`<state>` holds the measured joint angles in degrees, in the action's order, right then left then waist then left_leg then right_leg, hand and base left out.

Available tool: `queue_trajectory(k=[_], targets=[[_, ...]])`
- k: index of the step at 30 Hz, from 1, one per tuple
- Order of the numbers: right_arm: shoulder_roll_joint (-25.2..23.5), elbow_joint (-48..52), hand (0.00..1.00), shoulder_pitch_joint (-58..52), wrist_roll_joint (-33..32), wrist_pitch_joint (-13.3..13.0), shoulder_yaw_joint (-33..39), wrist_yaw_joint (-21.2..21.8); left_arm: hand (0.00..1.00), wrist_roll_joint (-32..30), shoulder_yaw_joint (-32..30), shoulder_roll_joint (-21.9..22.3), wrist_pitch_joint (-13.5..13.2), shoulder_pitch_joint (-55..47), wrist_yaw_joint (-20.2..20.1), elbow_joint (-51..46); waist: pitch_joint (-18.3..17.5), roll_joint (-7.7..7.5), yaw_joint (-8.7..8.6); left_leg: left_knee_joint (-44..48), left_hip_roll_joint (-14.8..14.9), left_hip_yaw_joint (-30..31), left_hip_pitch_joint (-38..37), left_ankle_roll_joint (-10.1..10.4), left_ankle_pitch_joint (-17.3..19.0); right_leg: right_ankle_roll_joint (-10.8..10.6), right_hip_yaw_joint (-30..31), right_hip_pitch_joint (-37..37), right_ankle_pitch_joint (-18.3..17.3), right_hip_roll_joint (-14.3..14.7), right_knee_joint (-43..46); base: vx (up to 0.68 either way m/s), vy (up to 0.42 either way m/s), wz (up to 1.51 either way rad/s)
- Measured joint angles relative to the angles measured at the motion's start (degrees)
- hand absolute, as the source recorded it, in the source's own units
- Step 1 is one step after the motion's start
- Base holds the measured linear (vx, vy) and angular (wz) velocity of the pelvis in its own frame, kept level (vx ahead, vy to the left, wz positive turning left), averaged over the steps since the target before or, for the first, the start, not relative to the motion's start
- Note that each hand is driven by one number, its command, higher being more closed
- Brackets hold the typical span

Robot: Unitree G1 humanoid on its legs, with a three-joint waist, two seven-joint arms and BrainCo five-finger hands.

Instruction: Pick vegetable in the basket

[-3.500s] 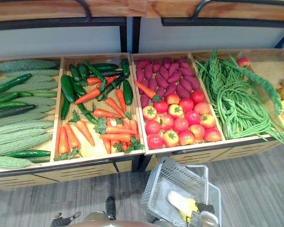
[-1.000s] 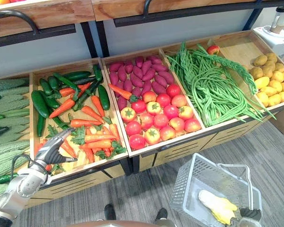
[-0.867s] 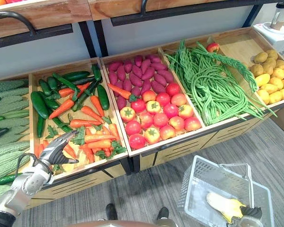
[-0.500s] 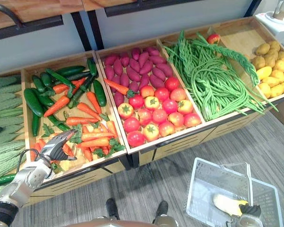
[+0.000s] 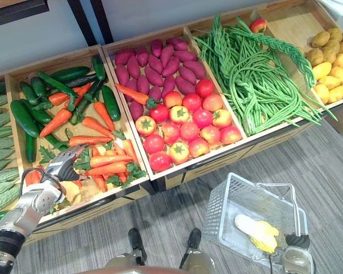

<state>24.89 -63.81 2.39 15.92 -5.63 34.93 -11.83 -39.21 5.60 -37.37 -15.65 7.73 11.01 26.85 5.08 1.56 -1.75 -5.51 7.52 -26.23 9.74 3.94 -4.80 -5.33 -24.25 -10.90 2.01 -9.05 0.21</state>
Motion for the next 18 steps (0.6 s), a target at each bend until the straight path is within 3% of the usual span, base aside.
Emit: queue_trajectory(k=[6,11,18], targets=[[0.0,0.02,1.0,1.55,0.0,-0.03,-0.04,-0.02,0.0,-0.05,-0.02,0.08,-0.01,0.04,0.07,0.0,0.76,-0.23,-0.08,-0.01,0.08,-1.44,-0.01,-0.01,0.01,0.33,1.41,-0.88,0.8,0.09,-0.22,0.0,-0.007,-0.12],[0.0,0.02,1.0,1.73,-0.01,-0.01,-0.2,-0.1,0.0,-0.4,0.75,0.29,-0.1,0.25,0.09,0.0,2.18,-0.37,-1.31,-0.08,0.12,-1.74,-0.03,-0.09,-0.06,0.3,1.8,-1.0,1.11,0.06,-0.32,0.01,-0.003,-0.02],[-0.02,0.2,1.0,1.62,0.0,0.02,-1.74,-0.15,0.0,-0.41,3.13,1.46,-0.39,1.28,0.09,0.36,2.42,-0.41,-1.22,-0.01,0.15,-2.88,0.5,-0.09,-0.05,0.41,2.86,-1.93,1.95,0.32,-1.22,0.04,-0.006,-0.08]])
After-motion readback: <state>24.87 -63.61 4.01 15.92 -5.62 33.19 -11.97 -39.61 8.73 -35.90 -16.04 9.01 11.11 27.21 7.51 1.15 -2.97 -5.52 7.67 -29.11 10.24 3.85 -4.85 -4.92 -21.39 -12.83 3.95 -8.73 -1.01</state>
